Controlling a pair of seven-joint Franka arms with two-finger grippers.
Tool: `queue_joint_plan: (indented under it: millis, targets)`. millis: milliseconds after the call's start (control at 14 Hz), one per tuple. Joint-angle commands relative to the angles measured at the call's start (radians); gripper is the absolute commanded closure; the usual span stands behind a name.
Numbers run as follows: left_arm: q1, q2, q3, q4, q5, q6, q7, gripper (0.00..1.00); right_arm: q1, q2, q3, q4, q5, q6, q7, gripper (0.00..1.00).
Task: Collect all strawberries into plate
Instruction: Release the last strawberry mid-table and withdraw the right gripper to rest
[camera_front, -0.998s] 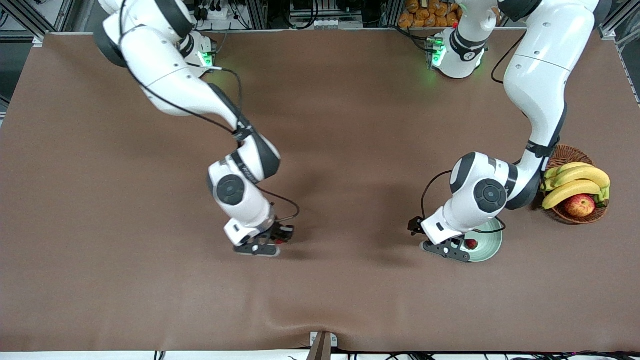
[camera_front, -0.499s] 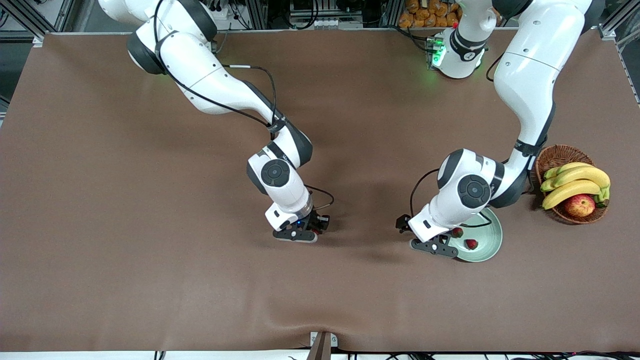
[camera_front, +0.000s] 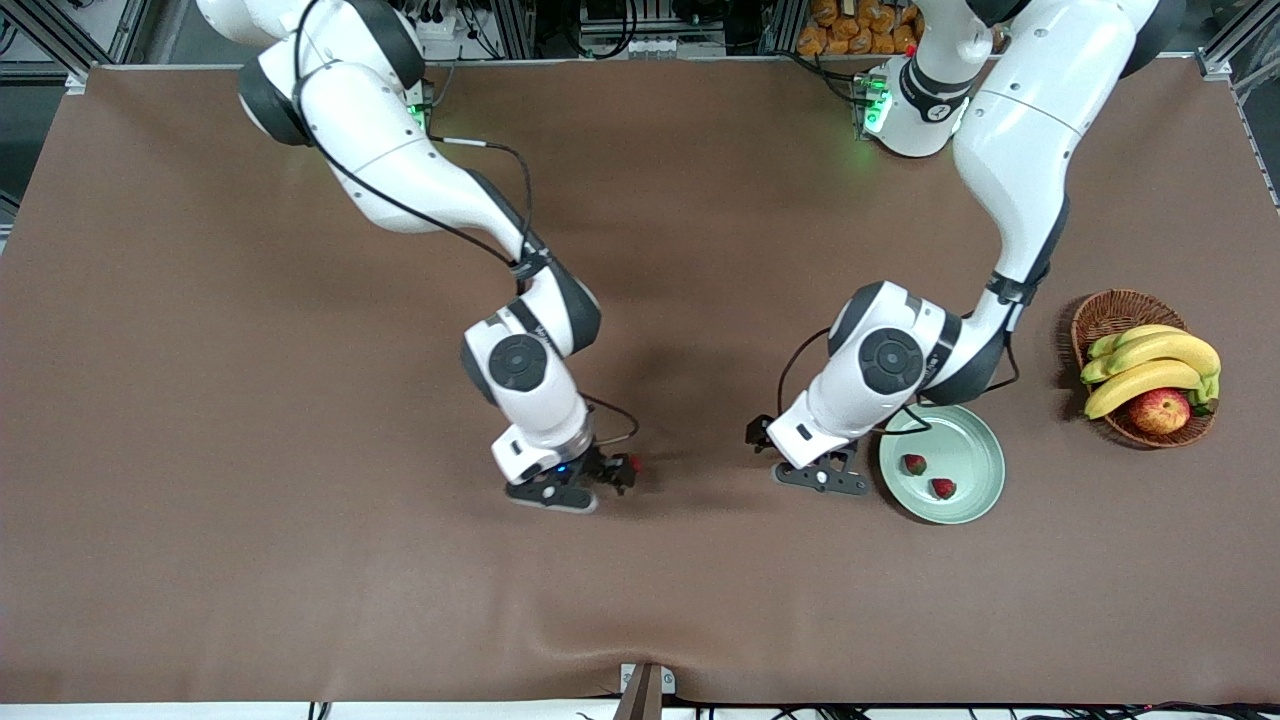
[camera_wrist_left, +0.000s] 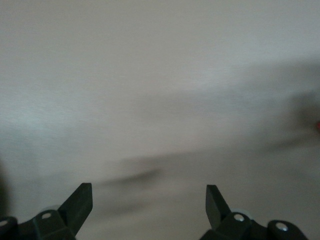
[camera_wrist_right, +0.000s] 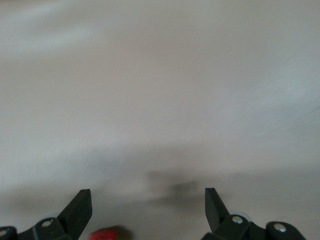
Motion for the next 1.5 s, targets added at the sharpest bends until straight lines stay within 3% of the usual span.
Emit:
queue_joint_plan:
  millis: [0,356,855,1212,1426]
  targets:
    - [-0.093,0.0,0.017,0.031,0.013,-0.011,-0.091,0.0,-0.104,-0.115,0.017,-0.055,-0.01,-0.111,-0.125,0.0]
    - [-0.182,0.066,0.017,0.128,0.01,0.009,-0.192,0.0,-0.246,-0.259,0.018,-0.085,-0.004,-0.346,-0.372,0.0]
    - [-0.235,0.164,0.021,0.169,0.009,0.218,-0.212,0.0,-0.42,-0.704,0.02,-0.508,0.003,-0.398,-0.636,0.0]
    - [-0.265,0.209,0.039,0.201,0.013,0.302,-0.201,0.0,-0.446,-0.836,-0.021,-0.478,0.003,-0.67,-0.715,0.0]
    - [-0.365,0.217,0.146,0.217,0.013,0.34,-0.195,0.0,-0.451,-0.879,-0.061,-0.424,0.058,-0.817,-0.776,0.0]
